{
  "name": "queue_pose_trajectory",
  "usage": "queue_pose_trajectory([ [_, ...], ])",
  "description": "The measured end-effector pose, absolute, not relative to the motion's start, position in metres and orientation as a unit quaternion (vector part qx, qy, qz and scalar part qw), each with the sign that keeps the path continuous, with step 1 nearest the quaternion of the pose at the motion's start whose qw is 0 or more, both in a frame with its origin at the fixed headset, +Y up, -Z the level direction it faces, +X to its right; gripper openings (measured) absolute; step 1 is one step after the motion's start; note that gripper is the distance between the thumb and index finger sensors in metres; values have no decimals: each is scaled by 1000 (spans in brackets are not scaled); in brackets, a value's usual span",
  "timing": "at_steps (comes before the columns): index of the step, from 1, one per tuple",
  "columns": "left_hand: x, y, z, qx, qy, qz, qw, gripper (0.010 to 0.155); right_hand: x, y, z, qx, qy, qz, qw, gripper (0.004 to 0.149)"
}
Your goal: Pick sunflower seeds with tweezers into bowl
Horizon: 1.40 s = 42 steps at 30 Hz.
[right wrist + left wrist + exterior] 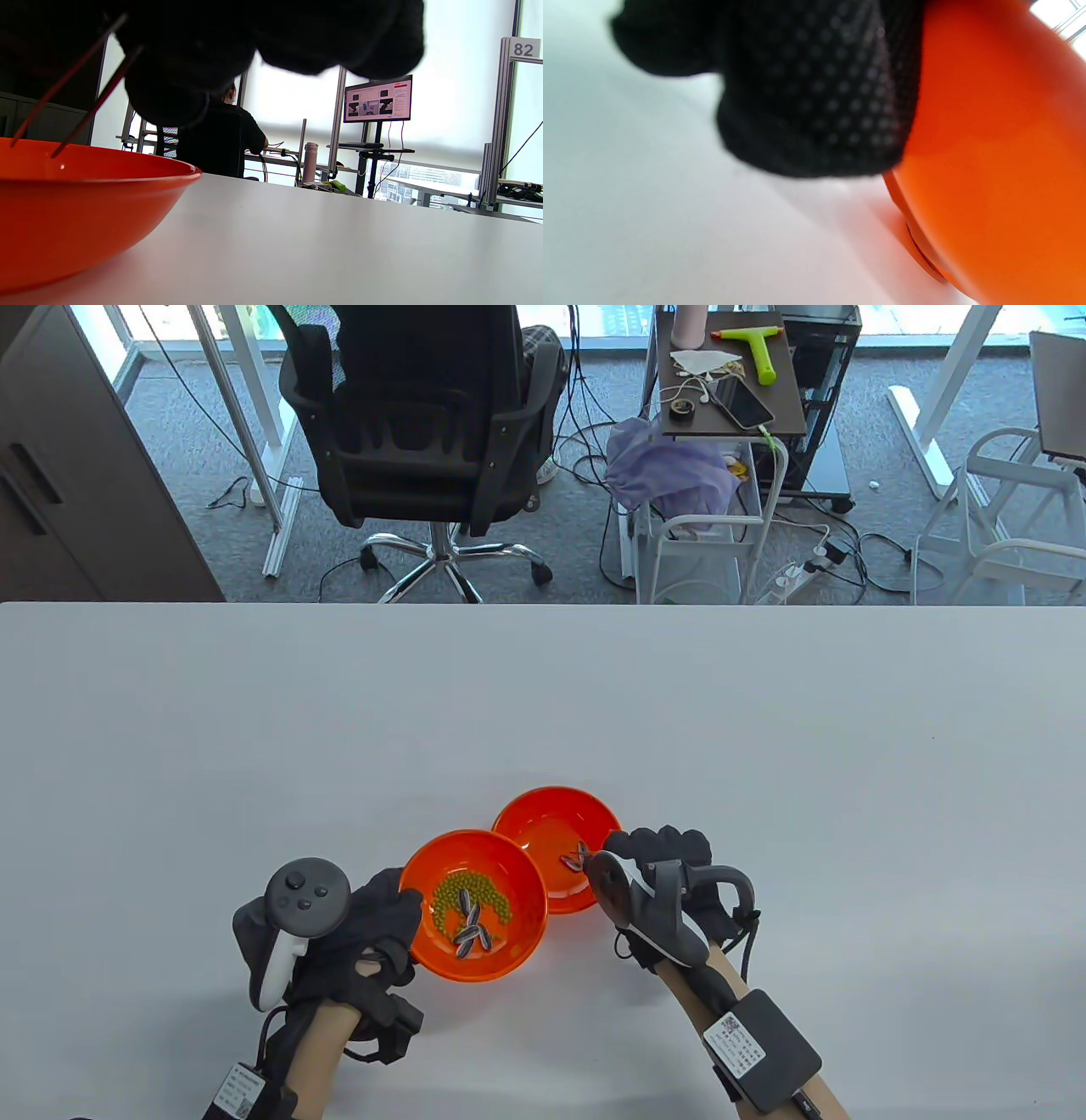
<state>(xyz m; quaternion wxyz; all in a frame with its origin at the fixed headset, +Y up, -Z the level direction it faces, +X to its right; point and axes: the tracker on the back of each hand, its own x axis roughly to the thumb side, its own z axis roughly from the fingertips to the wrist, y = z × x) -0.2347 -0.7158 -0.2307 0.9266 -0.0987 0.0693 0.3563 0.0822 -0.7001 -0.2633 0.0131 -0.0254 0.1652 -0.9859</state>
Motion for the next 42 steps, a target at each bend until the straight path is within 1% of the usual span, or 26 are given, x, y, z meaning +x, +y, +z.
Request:
queue_pose_trajectory([
  [3,-235,-716,-231,-99,69,356,927,51,84,-693,-260,-17,186,-982,-12,48],
  [5,-234,-716,-231,-98,70,356,927,51,84,-686,-257,-13,195,-980,-47,48],
  [8,-234,-716,-231,-98,70,356,927,51,81,-679,-252,-28,198,-976,-89,49],
  [12,-234,-716,-231,-97,70,355,927,51,67,-673,-242,-67,189,-975,-99,48],
  [18,-234,-716,-231,-95,69,356,927,51,44,-670,-229,-113,161,-976,-91,47],
  [22,-234,-715,-231,-94,68,357,927,51,29,-672,-221,-135,141,-979,-55,47],
  [36,-232,-715,-230,-91,65,355,928,51,3,-678,-205,-157,157,-974,43,47],
  [38,-232,-715,-230,-90,64,352,929,51,1,-679,-204,-161,150,-974,47,48],
  [42,-233,-716,-230,-90,65,353,929,51,-1,-679,-202,-169,164,-971,36,44],
])
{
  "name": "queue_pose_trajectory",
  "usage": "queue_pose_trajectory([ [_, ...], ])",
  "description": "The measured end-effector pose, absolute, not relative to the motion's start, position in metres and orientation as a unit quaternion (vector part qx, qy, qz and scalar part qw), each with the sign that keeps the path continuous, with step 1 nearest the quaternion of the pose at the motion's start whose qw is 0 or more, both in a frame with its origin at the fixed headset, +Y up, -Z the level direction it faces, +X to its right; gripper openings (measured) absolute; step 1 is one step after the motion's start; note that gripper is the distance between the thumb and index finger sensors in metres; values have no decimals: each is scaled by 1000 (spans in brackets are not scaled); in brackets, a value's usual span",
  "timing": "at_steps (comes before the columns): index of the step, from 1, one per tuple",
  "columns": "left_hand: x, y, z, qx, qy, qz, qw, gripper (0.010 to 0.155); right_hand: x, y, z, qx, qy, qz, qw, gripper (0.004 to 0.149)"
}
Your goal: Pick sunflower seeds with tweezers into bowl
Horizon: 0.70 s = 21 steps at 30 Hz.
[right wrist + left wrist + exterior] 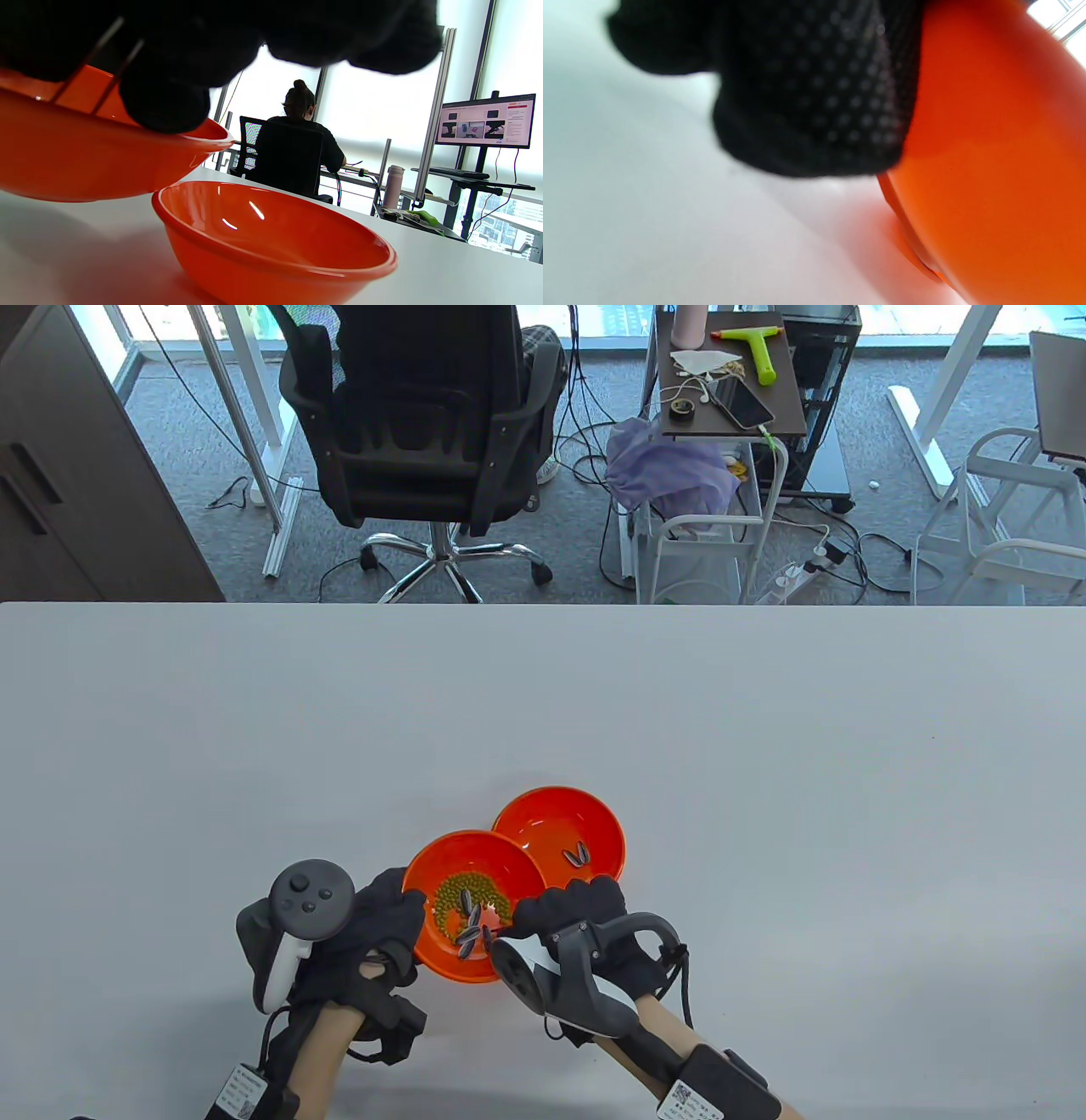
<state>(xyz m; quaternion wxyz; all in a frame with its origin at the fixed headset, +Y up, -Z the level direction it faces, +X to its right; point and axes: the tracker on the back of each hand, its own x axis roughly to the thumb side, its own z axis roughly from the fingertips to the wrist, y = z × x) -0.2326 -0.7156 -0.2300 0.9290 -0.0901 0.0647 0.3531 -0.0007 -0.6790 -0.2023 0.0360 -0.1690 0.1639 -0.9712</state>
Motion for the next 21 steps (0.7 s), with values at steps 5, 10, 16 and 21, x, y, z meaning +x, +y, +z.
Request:
queue_pose_trajectory([
  [5,-232,-716,-229,-91,65,355,928,51,1,-679,-203,-171,173,-970,9,41],
  [10,-233,-716,-229,-93,67,358,926,51,10,-674,-209,-153,176,-972,-22,40],
  [16,-233,-716,-229,-95,70,357,927,51,31,-666,-221,-109,195,-973,-65,40],
  [21,-233,-715,-230,-95,70,357,927,51,55,-663,-233,-63,214,-971,-82,40],
])
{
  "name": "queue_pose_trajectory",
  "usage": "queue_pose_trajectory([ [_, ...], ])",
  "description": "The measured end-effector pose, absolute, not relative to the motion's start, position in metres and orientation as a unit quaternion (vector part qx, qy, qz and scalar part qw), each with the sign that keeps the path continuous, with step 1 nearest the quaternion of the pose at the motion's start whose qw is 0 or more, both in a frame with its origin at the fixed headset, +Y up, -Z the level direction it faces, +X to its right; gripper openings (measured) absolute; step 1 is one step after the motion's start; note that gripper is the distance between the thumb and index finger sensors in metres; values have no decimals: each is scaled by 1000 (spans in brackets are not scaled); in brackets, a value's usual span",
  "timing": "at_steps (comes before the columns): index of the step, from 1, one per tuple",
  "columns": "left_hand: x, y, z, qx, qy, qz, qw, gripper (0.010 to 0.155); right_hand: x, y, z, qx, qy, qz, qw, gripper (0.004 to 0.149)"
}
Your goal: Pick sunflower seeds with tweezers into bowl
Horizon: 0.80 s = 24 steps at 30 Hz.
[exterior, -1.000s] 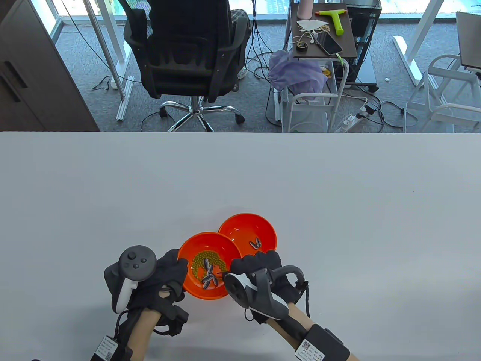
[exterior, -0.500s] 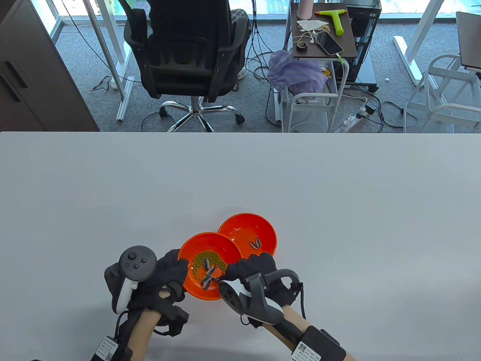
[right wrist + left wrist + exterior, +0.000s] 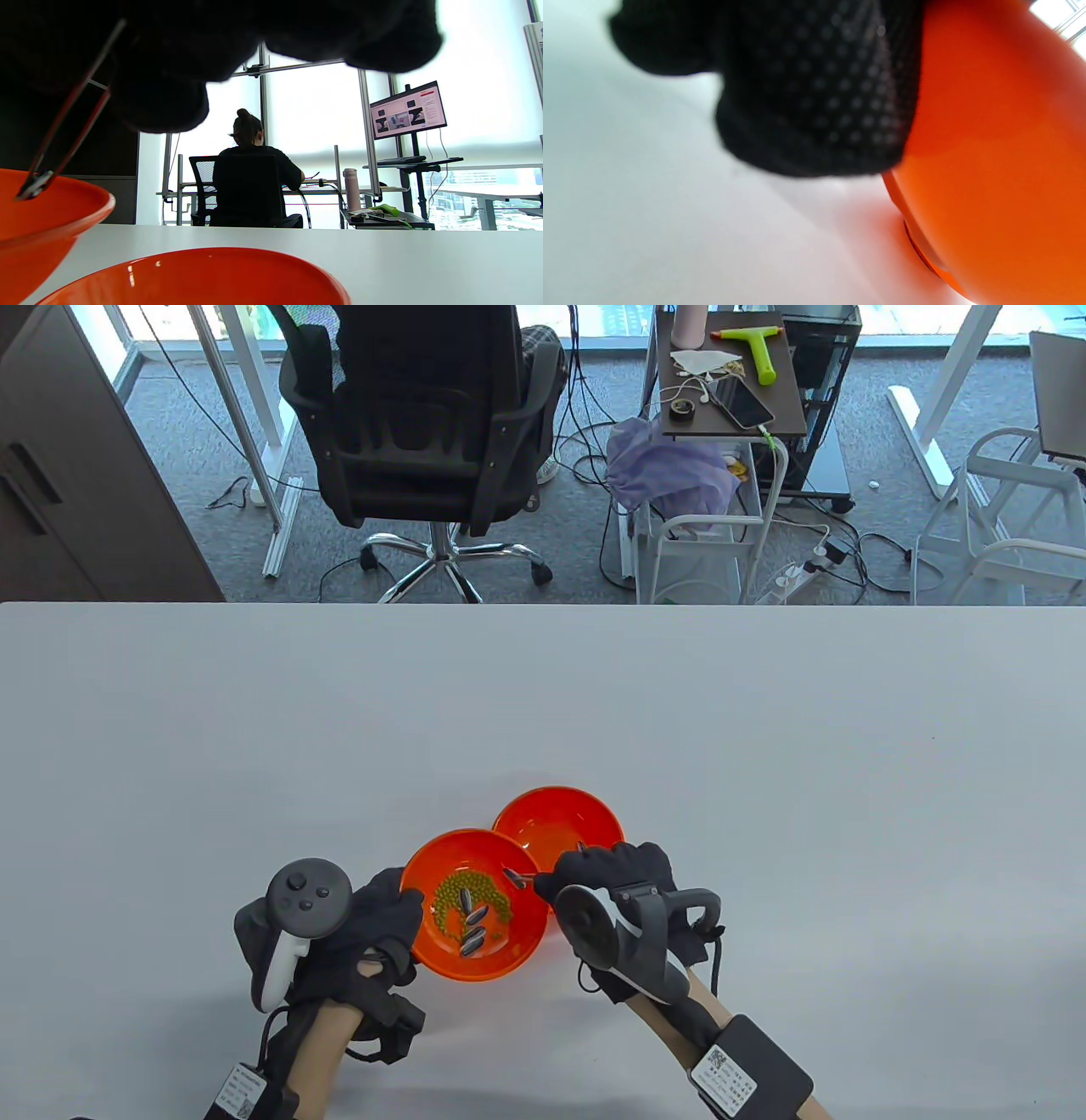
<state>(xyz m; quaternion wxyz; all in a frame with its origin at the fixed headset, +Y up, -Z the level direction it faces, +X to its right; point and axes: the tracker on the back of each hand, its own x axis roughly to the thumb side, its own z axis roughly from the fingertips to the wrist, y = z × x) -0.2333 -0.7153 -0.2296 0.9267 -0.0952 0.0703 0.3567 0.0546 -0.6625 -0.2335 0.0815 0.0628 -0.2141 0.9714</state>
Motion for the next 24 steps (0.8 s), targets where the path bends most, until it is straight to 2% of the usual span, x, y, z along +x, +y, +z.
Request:
queue_pose_trajectory([
  [7,-234,-715,-230,-96,71,356,927,51,76,-676,-252,22,-189,980,66,39],
  [14,-234,-715,-230,-96,71,356,927,51,79,-693,-262,24,-157,987,23,39],
  [24,-234,-715,-230,-95,71,357,927,51,74,-701,-264,40,-132,990,-8,38],
])
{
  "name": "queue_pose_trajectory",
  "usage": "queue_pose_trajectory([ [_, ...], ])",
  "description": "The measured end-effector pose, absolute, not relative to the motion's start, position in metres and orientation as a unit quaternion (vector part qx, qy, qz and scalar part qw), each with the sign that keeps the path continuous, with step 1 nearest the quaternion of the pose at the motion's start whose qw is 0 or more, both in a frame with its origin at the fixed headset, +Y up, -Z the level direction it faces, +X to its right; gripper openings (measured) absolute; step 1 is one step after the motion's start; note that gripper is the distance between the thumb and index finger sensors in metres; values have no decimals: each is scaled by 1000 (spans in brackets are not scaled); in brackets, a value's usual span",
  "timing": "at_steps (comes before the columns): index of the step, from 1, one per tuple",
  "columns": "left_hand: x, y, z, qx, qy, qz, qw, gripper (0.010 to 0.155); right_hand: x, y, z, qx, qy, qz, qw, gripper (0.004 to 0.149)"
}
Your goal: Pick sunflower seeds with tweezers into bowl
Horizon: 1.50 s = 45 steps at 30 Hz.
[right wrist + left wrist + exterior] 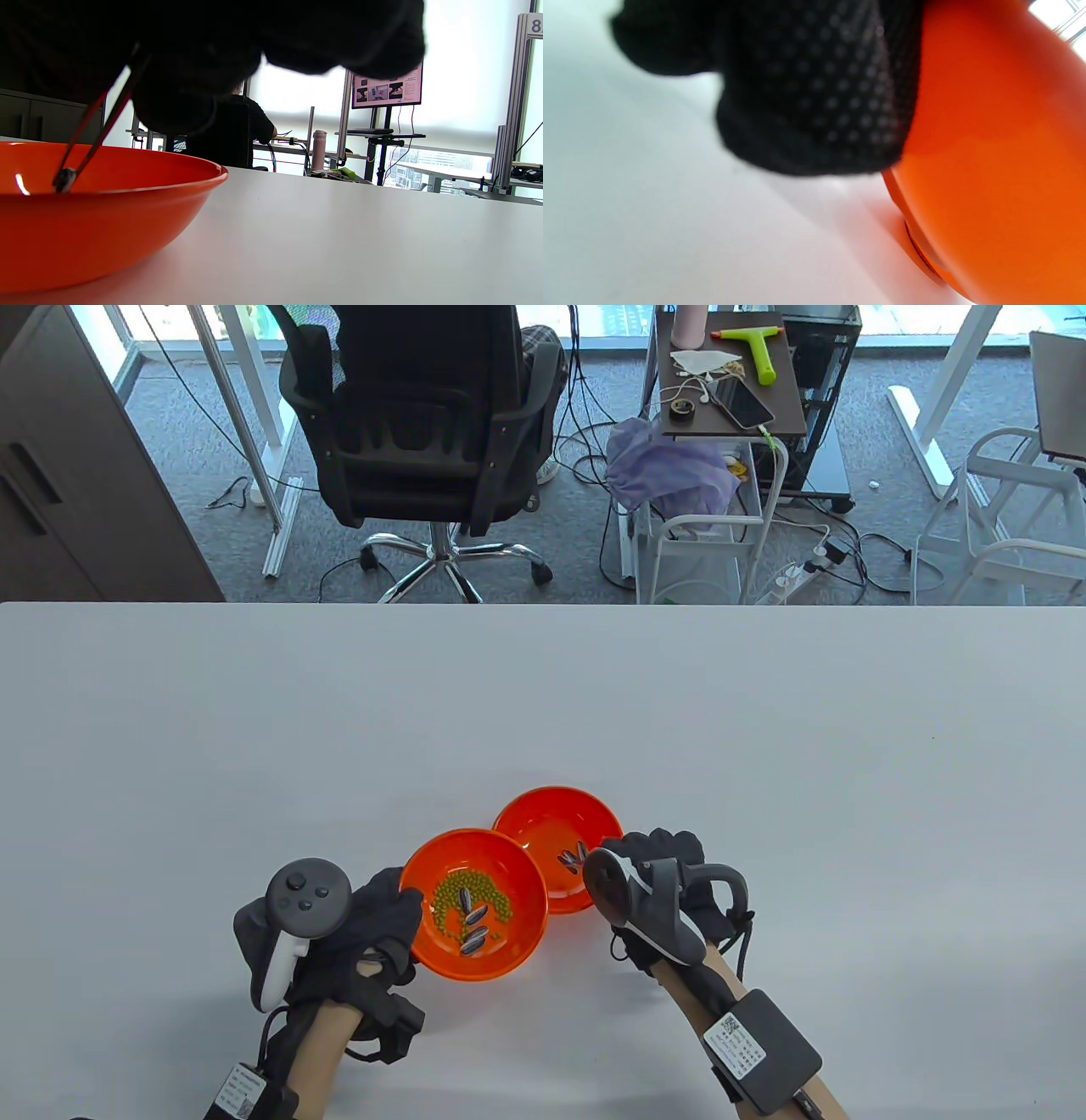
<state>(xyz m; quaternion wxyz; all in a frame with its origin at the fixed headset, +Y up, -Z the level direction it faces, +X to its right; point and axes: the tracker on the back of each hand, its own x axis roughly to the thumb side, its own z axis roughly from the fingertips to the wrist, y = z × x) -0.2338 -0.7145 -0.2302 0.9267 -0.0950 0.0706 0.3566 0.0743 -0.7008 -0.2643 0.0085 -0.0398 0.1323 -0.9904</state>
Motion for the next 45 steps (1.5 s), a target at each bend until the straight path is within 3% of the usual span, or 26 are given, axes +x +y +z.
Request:
queue_pose_trajectory([
  [8,-234,-714,-230,-95,70,357,927,51,73,-699,-263,-37,131,-991,15,45],
  [16,-234,-714,-230,-96,71,356,927,51,75,-679,-253,-53,179,-978,-92,46],
  [17,-234,-714,-230,-95,71,356,927,51,74,-678,-252,-55,185,-977,-94,41],
  [19,-235,-714,-230,-96,71,364,924,51,72,-674,-249,-69,190,-976,-78,46],
  [25,-235,-713,-229,-93,71,357,927,51,74,-664,-243,-33,246,-967,-63,46],
  [32,-233,-714,-230,-97,69,356,927,51,65,-663,-239,-95,213,-965,-116,46],
  [45,-233,-713,-230,-95,67,358,926,51,24,-677,-219,-227,180,-957,-31,44],
])
